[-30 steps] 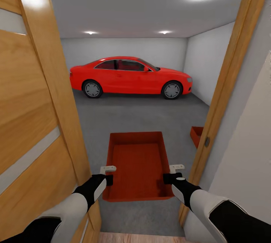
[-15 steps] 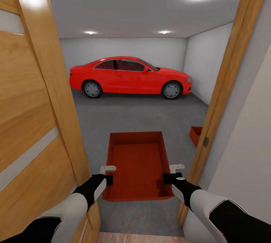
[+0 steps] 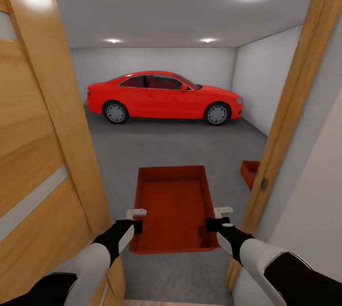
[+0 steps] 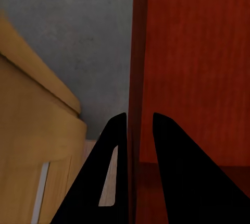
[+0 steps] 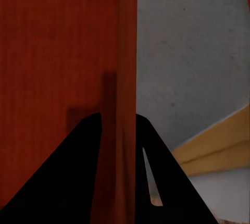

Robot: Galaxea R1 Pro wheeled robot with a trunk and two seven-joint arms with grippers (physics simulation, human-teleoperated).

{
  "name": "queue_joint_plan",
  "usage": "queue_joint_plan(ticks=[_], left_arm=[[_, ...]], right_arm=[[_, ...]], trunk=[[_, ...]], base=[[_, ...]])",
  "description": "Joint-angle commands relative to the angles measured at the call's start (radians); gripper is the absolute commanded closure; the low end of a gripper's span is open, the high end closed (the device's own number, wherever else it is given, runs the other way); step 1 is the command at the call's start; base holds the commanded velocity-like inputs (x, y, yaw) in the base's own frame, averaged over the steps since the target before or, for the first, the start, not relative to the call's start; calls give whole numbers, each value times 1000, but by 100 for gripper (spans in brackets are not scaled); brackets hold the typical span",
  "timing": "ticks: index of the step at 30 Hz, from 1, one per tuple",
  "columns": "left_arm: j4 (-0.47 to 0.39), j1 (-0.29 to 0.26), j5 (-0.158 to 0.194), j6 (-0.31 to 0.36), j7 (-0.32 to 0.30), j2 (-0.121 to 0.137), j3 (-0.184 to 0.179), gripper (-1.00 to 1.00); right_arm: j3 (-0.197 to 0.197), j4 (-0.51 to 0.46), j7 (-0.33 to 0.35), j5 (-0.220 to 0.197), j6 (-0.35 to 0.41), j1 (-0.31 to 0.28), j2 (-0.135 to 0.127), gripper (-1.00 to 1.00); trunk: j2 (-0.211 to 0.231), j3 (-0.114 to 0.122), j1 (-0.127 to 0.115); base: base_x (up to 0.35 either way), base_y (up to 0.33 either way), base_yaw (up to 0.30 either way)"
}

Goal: Move the two storage containers from the living room to the garage. In the garage, place one container on the floor and stack the other container on top of it (either order is fine).

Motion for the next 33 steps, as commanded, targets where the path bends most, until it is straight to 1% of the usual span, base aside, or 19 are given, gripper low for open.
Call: queue_joint_plan(ticks=[1, 33], left_arm=[[-5, 0, -31, -1, 16, 0, -5, 100], [-4, 0, -31, -3, 16, 0, -5, 100]], right_arm=[[-13, 18, -6, -20, -6, -1, 0, 100], [-13, 18, -6, -20, -6, -1, -1, 100]], trunk=[[-2, -2, 1], [-2, -2, 1]], base=[[314, 0, 0], [323, 0, 0]])
